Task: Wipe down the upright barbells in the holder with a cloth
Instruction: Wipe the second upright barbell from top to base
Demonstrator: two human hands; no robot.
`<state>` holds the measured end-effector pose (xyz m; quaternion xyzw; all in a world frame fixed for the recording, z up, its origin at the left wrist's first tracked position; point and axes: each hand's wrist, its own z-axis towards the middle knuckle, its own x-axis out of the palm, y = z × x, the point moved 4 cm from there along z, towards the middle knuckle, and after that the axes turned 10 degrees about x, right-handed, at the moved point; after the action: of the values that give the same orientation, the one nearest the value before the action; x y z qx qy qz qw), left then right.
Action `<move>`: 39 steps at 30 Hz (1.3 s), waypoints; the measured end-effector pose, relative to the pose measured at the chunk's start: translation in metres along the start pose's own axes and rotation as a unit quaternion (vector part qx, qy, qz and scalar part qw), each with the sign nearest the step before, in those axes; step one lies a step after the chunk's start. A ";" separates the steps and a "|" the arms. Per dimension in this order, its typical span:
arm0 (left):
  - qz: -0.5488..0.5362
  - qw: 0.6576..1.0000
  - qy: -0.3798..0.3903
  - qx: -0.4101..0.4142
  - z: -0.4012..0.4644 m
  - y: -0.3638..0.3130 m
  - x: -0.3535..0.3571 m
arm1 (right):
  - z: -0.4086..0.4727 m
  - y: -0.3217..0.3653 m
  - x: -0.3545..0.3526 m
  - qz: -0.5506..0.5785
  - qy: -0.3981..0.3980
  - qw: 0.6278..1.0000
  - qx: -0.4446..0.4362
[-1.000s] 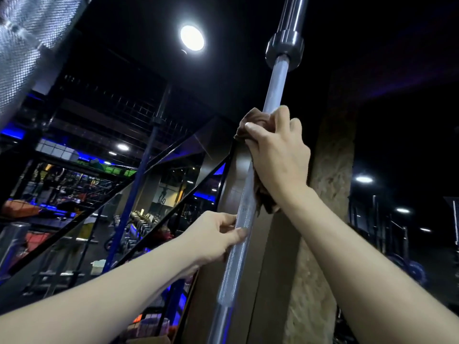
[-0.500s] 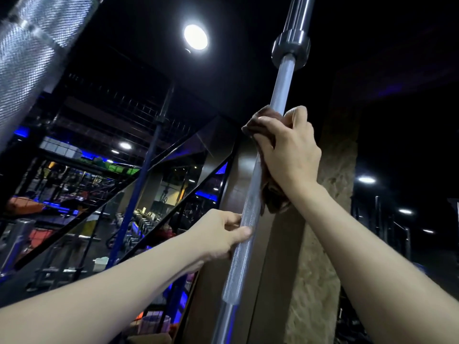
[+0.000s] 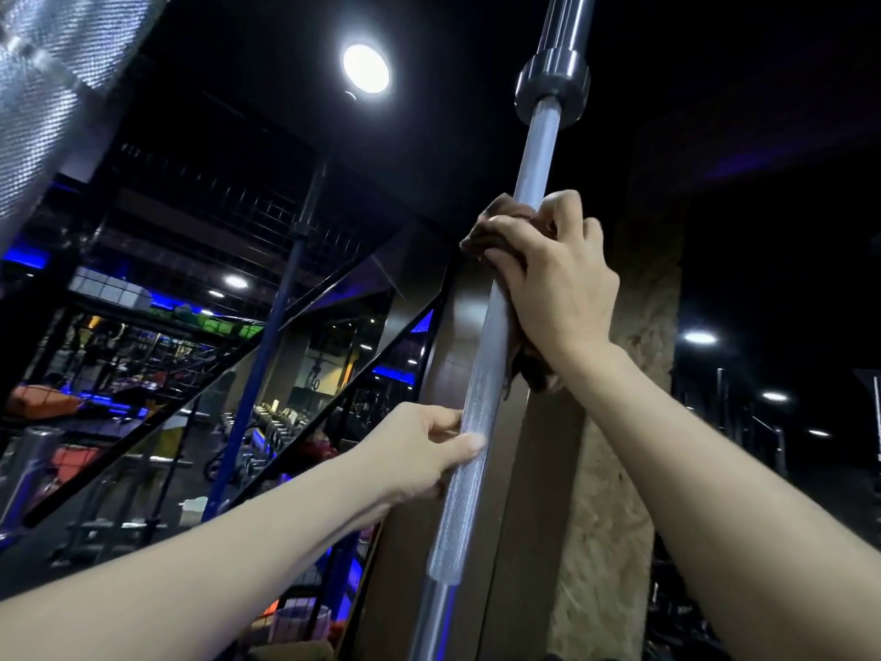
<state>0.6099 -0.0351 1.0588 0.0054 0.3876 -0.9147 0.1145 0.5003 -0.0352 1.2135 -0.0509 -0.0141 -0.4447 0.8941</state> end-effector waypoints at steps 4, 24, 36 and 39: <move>0.016 1.000 -0.018 0.009 0.002 0.001 -0.001 | -0.057 0.007 0.000 0.030 -0.005 0.999 -0.027; 0.025 0.999 -0.009 -0.032 0.000 -0.007 -0.001 | -0.092 0.003 -0.003 0.035 0.047 0.998 -0.008; 0.049 0.999 -0.009 -0.006 0.005 0.005 -0.002 | -0.055 0.003 -0.002 0.040 0.049 0.998 0.012; 0.047 0.999 0.013 0.008 -0.001 0.007 -0.002 | -0.106 -0.003 -0.002 0.084 0.084 0.993 0.006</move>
<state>0.6137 -0.0382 1.0535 0.0363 0.3815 -0.9111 0.1522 0.4947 -0.0460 1.1083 -0.0095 0.0625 -0.3704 0.9267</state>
